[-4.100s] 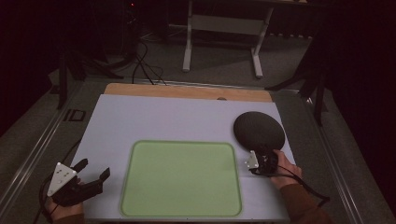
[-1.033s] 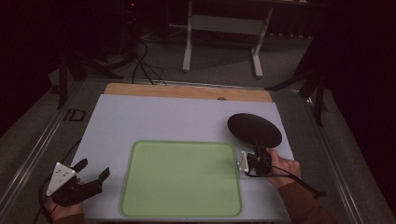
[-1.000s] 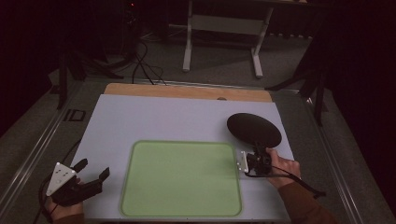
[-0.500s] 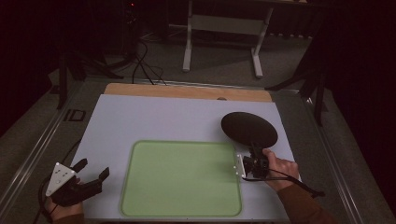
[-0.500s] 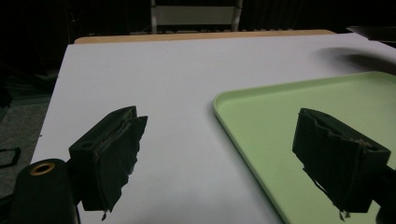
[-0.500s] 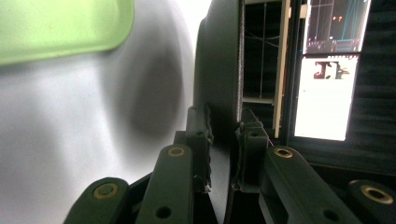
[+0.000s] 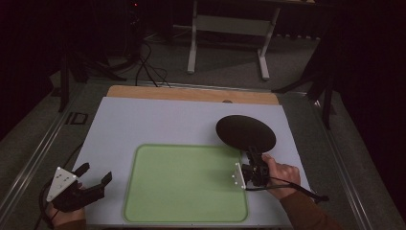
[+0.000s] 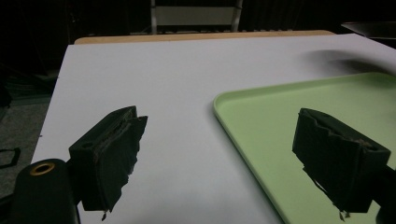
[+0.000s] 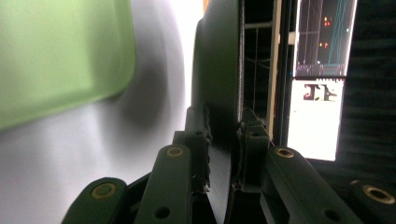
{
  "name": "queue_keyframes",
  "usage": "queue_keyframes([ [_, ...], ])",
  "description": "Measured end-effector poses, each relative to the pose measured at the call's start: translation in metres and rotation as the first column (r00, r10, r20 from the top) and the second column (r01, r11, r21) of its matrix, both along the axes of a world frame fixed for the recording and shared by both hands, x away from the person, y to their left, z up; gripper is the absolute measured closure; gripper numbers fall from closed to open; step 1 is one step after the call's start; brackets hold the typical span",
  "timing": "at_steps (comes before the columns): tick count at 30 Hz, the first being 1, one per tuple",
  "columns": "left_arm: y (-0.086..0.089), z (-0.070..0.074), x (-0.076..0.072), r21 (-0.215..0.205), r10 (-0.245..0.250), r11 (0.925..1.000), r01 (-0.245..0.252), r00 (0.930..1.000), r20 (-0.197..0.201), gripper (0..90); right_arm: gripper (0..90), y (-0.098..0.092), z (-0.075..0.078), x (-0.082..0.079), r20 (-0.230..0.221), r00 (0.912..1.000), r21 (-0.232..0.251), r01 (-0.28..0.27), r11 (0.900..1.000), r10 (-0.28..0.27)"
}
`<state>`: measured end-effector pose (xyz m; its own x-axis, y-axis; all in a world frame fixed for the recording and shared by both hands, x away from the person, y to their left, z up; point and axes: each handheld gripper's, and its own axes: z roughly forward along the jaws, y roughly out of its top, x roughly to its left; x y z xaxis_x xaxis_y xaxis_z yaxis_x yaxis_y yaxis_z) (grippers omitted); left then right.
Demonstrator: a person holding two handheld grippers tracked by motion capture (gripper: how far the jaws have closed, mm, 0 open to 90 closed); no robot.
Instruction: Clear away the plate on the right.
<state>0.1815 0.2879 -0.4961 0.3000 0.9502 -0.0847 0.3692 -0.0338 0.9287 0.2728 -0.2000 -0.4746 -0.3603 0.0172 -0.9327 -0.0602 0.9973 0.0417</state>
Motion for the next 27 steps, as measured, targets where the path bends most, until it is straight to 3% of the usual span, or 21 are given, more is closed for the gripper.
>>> queue_keyframes([
  [6, 0.000, 0.000, 0.000, 0.004, -0.002, 1.0000, 0.002, 1.0000, 0.001, 15.1, 77.3, 0.012, 0.003, -0.008, 0.012, 0.9986, -0.007, -0.052, 0.999, 0.052],
  [27, 0.000, 0.000, 0.001, 0.006, -0.003, 1.0000, 0.003, 1.0000, -0.001, 15.1, 77.2, 0.040, 0.010, -0.029, 0.023, 0.9882, 0.009, -0.152, 0.988, 0.152],
])
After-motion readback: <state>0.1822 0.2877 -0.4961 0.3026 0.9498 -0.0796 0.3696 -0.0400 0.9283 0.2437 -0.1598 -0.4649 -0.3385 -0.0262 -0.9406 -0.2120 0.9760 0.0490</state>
